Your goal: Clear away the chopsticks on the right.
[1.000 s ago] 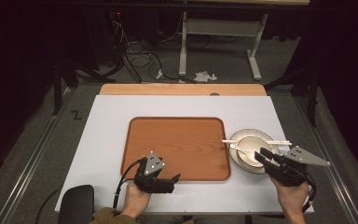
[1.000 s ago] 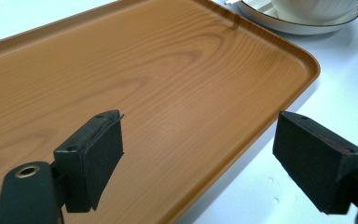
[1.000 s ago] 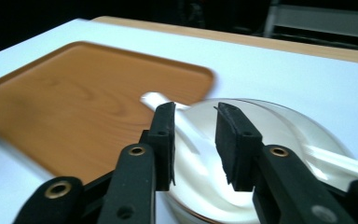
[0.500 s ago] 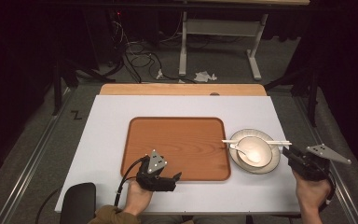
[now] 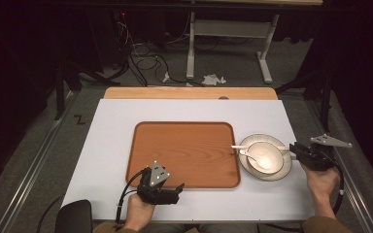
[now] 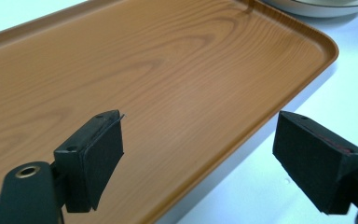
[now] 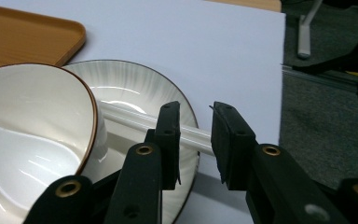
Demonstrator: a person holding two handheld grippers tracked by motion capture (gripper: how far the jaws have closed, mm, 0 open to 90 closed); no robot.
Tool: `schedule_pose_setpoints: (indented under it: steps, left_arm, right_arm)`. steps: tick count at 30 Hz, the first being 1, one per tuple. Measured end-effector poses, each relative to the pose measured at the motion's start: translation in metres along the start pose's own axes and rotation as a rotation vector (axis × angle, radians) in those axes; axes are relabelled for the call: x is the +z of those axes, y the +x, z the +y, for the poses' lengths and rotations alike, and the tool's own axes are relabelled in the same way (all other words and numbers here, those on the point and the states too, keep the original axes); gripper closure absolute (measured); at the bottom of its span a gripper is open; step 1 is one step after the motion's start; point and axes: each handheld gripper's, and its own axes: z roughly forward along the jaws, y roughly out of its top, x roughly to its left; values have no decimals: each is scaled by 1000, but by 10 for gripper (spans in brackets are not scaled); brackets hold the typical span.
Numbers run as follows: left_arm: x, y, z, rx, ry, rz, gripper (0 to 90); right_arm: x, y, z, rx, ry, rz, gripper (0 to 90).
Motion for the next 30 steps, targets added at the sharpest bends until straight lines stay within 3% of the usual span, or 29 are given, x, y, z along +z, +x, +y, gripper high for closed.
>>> schedule_pose_setpoints:
  steps: [2, 3, 13, 23, 30]
  left_arm:
    - [-1, -1, -2, 2, 2, 4, 163]
    - [-2, -1, -2, 2, 2, 6, 163]
    - [-4, -6, -9, -22, 28, -20, 163]
    - [-4, -6, -11, -19, 35, -9, 163]
    - [-4, -6, -11, -38, 34, -33, 163]
  right_arm:
    - [3, 1, 2, -7, 8, 9, 732]
    - [8, 2, 5, -39, 31, 14, 730]
    - [26, -2, 13, -71, 91, 45, 719]
    - [37, -3, 15, -83, 138, 83, 686]
    - [38, -7, 16, -76, 144, 111, 674]
